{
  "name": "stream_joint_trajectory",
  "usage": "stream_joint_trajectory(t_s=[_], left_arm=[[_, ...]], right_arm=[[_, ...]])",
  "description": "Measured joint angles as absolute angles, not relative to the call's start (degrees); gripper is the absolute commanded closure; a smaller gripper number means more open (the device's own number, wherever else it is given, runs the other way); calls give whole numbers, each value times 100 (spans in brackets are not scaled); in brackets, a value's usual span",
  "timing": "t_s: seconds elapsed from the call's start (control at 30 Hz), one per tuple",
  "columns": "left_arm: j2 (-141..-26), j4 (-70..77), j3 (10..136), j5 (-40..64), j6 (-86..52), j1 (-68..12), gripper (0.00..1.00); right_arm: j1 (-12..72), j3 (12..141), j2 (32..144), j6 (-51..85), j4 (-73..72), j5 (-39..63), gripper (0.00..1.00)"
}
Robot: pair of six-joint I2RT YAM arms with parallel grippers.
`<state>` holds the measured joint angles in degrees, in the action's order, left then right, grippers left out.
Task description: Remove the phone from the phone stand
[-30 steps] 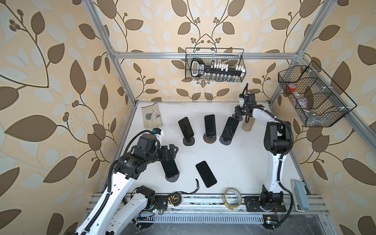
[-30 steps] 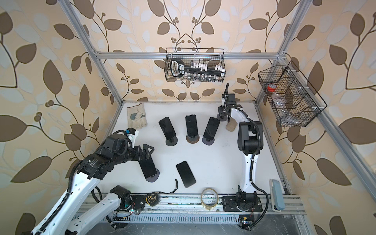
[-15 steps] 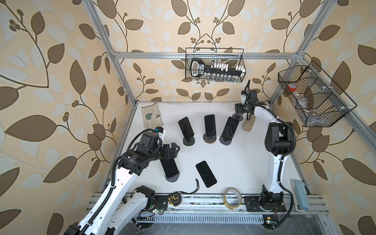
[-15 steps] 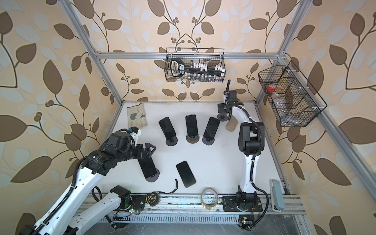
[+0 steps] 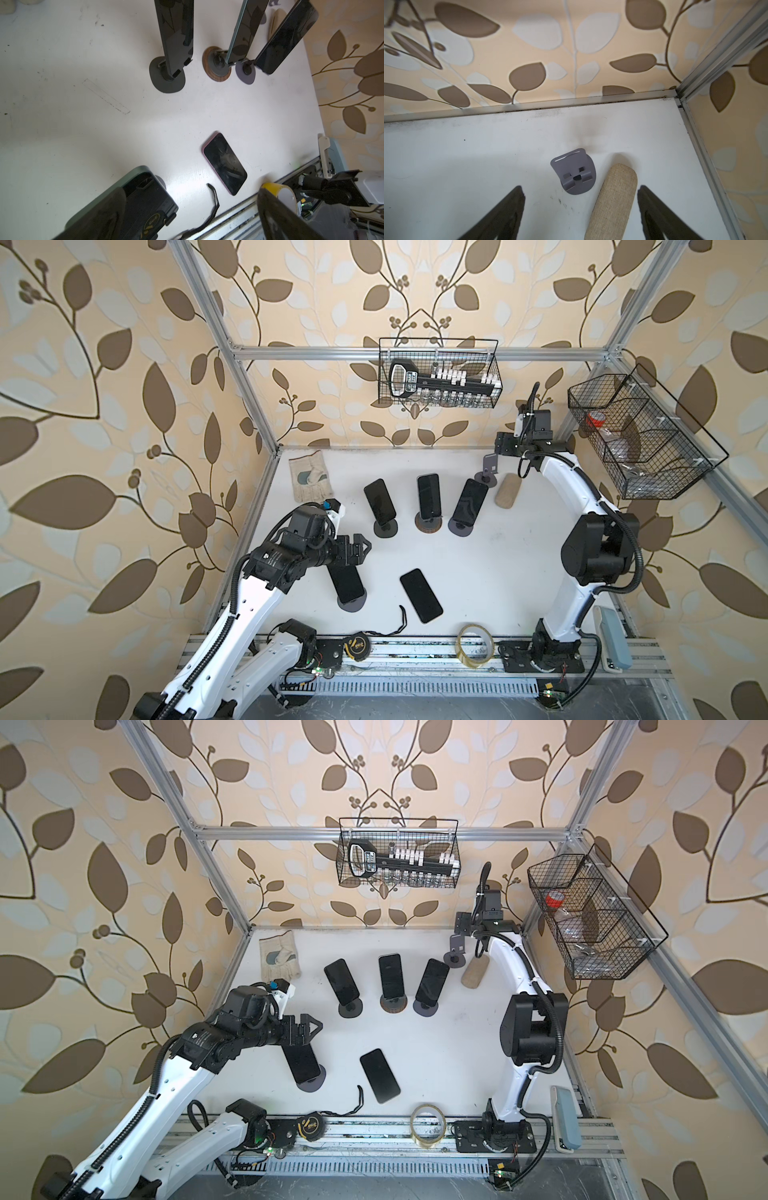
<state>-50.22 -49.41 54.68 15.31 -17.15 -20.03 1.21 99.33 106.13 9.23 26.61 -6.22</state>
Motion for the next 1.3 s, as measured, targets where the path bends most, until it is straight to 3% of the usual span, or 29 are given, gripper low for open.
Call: stream_joint_trajectory(t_s=[0.37,0.57,0.97,1.1,1.17,1.3], left_arm=[[-5153,-5164,5909,1273,-1581,-2003,1],[-5076,-5358,6208,508,-1870,-2003,1],[-4705,-5793,6250,-521,-2274,-2003,1],[-4735,-5924,6250,-637,-2268,-2003,1],[-4873,-5955,6250,-663,-2274,-2003,1],[-5231,-5986,6250,-797,-2403,-2003,1]], right_arm=[[1037,8943,8840,1127,2803,-777,13],[1986,8283,8077,1302,2469,-921,14],[4204,7312,8099,1673,1417,-967,15],[4794,6788,8149,1890,1028,-919,11],[5122,6683,8237,1981,888,-926,1],[5745,6565,8364,2274,589,-1122,0]])
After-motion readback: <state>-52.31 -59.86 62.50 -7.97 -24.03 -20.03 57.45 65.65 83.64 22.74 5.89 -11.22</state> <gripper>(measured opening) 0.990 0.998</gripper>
